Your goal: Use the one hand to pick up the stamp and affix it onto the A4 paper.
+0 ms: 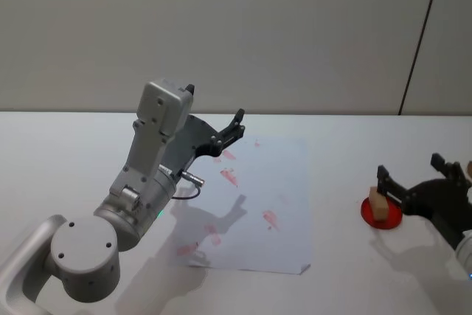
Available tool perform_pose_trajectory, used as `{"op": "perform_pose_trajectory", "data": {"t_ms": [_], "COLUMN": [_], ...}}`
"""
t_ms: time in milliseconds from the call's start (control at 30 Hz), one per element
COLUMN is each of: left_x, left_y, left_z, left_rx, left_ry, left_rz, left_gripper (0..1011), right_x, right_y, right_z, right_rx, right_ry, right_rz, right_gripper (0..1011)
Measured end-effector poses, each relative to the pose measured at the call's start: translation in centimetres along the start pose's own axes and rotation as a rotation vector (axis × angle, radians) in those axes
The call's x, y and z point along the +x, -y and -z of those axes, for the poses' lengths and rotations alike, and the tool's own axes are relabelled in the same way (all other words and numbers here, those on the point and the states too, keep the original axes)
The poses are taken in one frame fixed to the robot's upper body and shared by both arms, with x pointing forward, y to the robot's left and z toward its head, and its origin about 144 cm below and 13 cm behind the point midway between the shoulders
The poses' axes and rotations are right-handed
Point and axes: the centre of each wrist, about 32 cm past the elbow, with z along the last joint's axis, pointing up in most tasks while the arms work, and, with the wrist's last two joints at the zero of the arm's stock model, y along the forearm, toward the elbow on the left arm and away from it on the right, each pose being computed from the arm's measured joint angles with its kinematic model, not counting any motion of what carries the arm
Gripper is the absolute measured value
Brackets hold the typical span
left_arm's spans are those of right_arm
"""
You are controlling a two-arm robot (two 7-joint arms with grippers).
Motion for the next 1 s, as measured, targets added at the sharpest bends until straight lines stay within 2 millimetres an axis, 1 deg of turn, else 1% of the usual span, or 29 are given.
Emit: {"op": "perform_pose_trajectory", "data": {"t_ms": [167, 333, 533, 1000], "left_x": [0.0, 0.0, 0.0, 0.0], "left_y": [0.0, 0.0, 0.0, 0.0], "left_z": [0.0, 0.0, 0.0, 0.0], "left_rx": [0.000, 0.000, 0.000, 0.000], "left_ry": [0.000, 0.000, 0.000, 0.000], "left_rz": [0.000, 0.000, 0.000, 0.000], "left_gripper": [1003, 1003, 1003, 1003], "right_x": [-0.8, -1.8, -2.5, -3.4], "right_y": [-0.2, -0.9, -1.6, -3.5], "right_z": [0.1, 0.5, 1.0, 2.4], "right_rx": [-0.047, -0.110, -0.164, -0.251], "right_ry": [-0.002, -0.004, -0.004, 0.009], "right_rz": [0.004, 0.010, 0.033, 0.086], "right_gripper": [1001, 1001, 1001, 1001]}}
